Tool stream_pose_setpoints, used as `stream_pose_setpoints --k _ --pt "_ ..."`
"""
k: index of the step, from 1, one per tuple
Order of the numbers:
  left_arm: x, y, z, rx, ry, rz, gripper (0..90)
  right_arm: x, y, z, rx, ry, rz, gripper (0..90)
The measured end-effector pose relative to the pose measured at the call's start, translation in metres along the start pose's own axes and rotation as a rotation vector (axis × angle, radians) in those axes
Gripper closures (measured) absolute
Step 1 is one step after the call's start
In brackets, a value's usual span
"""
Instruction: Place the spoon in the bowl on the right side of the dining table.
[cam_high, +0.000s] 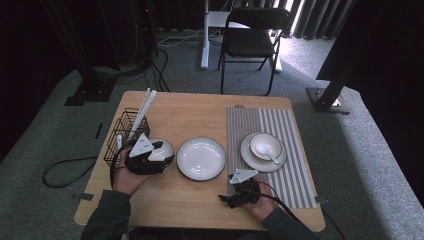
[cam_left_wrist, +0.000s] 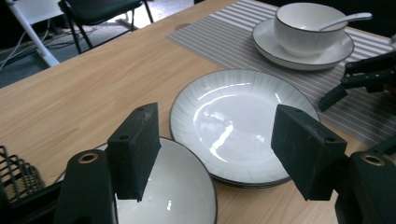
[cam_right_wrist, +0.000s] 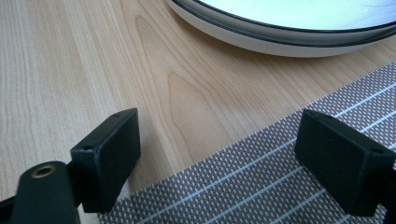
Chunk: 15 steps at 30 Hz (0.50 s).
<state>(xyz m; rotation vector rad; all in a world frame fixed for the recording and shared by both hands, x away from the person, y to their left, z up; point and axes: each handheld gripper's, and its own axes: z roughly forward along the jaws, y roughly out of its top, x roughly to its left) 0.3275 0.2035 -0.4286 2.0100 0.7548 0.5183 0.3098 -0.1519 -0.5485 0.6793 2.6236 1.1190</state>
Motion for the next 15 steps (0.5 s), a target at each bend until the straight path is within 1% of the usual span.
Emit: stream_pose_setpoints --k 6,8,9,15 --pt "0.006 0.004 -0.004 0.004 0.033 -0.019 33.2 0.000 0.000 0.000 0.001 0.000 -0.002 14.0" --pt "0.008 0.004 -0.005 0.004 0.035 -0.021 33.2 0.000 0.000 0.000 0.001 0.001 -0.003 14.0" --pt "0.010 0.005 -0.005 0.006 0.045 -0.024 33.2 0.000 0.000 0.000 0.001 0.001 -0.003 14.0" --pt "0.017 0.006 -0.004 0.014 0.059 -0.040 33.1 0.000 0.000 0.000 0.001 0.000 -0.002 14.0"
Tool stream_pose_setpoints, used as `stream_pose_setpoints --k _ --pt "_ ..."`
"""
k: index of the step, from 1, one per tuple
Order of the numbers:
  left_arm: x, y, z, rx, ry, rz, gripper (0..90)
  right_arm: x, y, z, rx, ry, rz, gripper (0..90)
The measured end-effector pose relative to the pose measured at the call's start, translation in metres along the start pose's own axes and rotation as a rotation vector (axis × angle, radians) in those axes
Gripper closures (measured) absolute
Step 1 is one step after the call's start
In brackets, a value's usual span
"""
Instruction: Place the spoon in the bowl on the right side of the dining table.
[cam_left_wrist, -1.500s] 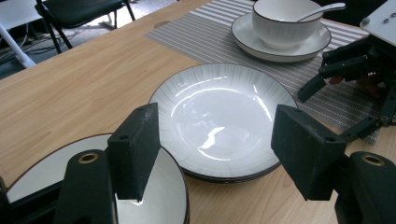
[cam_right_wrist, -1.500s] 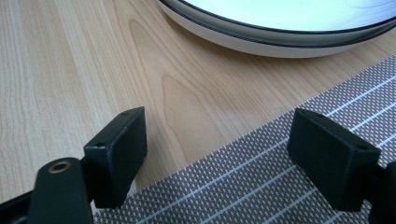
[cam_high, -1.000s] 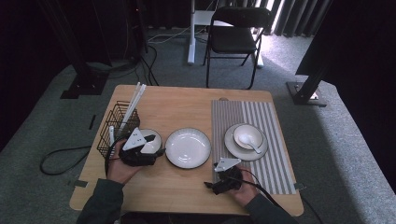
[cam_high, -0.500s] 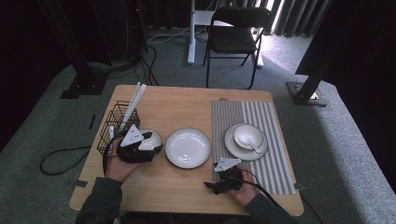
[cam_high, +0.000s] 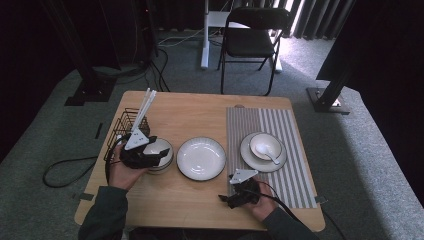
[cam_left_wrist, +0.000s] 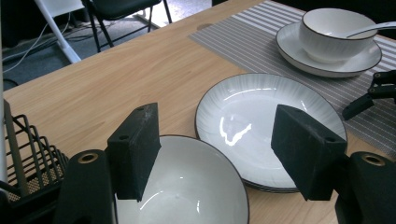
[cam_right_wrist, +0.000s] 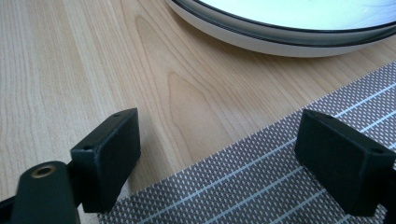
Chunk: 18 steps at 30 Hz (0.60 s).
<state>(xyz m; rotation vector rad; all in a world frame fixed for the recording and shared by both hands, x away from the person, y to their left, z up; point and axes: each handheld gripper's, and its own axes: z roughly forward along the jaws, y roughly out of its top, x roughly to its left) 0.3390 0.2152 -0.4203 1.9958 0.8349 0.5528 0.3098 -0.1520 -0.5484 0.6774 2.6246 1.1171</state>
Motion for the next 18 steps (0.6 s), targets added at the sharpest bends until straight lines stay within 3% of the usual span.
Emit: stream_pose_setpoints --k 18 --pt "0.016 -0.002 0.001 0.006 0.043 -0.044 33.2 0.000 0.000 0.000 -0.001 -0.001 -0.003 13.9"
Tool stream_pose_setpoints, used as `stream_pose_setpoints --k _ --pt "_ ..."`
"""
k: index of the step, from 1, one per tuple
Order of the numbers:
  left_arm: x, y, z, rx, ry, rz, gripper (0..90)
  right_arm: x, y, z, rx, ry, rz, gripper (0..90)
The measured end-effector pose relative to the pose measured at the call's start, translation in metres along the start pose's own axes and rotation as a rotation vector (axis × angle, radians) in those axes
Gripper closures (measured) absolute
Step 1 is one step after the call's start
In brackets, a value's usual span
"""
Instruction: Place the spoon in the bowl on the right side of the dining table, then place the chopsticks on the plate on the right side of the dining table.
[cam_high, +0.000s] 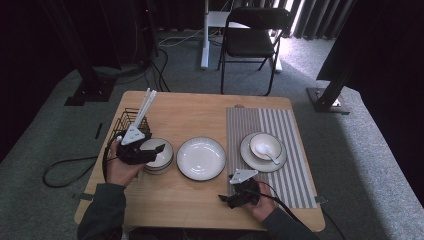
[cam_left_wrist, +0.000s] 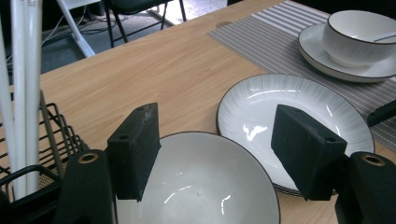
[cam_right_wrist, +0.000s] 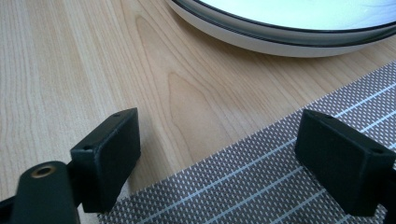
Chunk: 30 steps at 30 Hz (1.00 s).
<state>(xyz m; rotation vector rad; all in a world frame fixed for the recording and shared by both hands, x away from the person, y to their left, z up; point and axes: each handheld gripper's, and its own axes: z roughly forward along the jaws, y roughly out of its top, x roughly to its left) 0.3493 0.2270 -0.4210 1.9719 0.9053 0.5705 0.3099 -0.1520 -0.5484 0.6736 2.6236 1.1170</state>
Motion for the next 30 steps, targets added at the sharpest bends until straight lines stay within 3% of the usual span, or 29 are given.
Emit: stream_pose_setpoints --k 18,30 --pt "0.003 0.009 -0.001 -0.008 0.020 -0.001 33.1 0.000 0.000 0.000 0.002 0.001 -0.001 13.7" --pt "0.005 0.021 -0.008 -0.015 0.043 0.021 33.0 0.000 0.000 0.000 0.001 0.002 0.000 13.7"
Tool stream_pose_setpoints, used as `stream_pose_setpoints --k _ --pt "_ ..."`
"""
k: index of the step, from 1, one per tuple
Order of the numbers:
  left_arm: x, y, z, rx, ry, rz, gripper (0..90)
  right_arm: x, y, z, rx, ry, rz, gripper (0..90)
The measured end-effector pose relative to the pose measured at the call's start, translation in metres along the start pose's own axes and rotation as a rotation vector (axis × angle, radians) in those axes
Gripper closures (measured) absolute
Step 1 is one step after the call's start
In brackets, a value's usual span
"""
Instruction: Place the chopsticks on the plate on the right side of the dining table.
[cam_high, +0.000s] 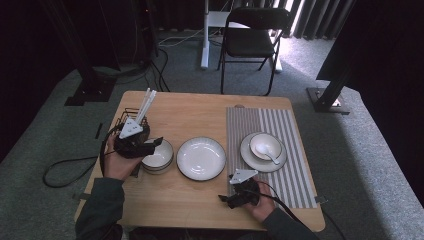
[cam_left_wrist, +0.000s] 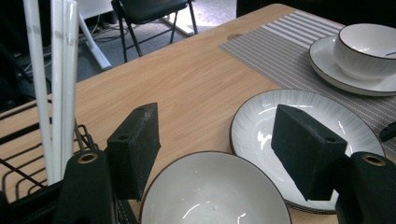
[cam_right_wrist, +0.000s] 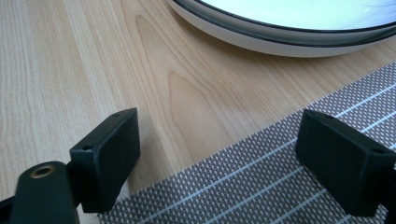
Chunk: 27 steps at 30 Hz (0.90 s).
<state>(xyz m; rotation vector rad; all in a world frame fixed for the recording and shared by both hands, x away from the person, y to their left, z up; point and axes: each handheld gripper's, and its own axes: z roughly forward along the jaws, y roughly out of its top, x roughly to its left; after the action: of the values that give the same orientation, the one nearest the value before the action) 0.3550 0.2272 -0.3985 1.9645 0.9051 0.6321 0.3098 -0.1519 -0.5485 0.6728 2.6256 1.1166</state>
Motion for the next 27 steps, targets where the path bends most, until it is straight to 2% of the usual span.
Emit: stream_pose_setpoints --k 17,24,27 --pt "0.010 0.018 -0.005 0.020 0.036 0.021 35.3 0.000 0.000 0.000 0.000 -0.001 -0.002 13.7" --pt "0.023 0.027 -0.004 0.037 0.061 0.036 35.3 0.000 0.000 0.000 0.001 0.000 -0.002 13.7" --pt "0.029 0.030 -0.004 0.036 0.063 0.027 35.7 0.000 0.000 0.000 0.001 0.000 -0.002 13.7"
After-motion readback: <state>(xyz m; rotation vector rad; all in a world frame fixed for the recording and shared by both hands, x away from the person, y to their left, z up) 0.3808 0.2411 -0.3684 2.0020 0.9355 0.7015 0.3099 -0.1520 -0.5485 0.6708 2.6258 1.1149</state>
